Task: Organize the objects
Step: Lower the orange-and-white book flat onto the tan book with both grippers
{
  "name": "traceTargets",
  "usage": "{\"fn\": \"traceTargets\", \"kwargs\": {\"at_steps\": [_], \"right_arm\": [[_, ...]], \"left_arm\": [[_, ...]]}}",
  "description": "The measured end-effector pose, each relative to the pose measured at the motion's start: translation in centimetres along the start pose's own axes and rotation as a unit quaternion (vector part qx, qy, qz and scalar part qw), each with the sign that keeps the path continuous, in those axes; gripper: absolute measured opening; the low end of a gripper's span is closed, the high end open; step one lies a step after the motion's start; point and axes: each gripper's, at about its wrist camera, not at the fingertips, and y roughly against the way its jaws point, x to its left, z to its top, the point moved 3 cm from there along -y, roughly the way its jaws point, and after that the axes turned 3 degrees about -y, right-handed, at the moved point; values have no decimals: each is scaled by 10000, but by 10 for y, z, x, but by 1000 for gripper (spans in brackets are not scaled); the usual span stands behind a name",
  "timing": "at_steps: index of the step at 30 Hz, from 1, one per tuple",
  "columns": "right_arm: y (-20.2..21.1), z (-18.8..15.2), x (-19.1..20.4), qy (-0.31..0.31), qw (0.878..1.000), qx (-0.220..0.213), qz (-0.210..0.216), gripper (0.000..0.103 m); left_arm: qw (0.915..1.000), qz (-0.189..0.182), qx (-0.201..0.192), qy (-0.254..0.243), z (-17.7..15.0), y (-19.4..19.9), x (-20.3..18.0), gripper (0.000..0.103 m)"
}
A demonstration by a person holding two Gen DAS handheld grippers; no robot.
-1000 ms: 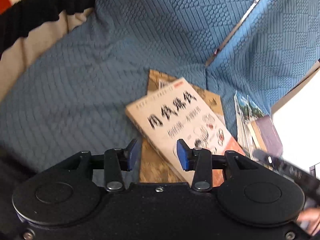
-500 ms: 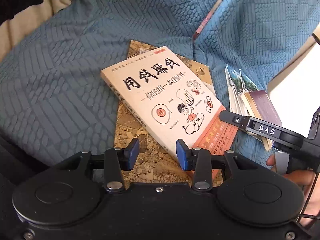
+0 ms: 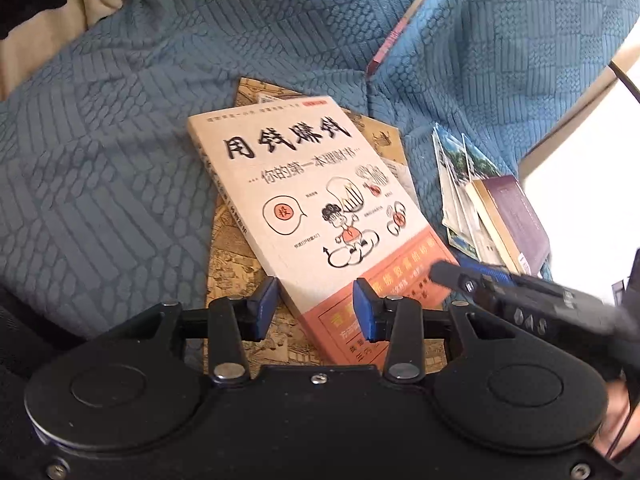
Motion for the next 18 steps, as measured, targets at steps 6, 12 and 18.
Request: {"fn": "traceTargets", "kwargs": {"at_steps": [6, 12, 18], "right_arm": [[14, -12, 19, 349, 9993, 85, -36, 30], [24, -24, 35, 515, 9986, 124, -13, 30], [29, -33, 50, 491, 9986, 193, 63, 30]], "left_arm": [[9998, 158, -45, -92, 4, 3, 5, 38], [9993, 311, -57, -223, 10, 3, 9, 38], [9988, 389, -92, -276, 16, 2, 15, 38]]}}
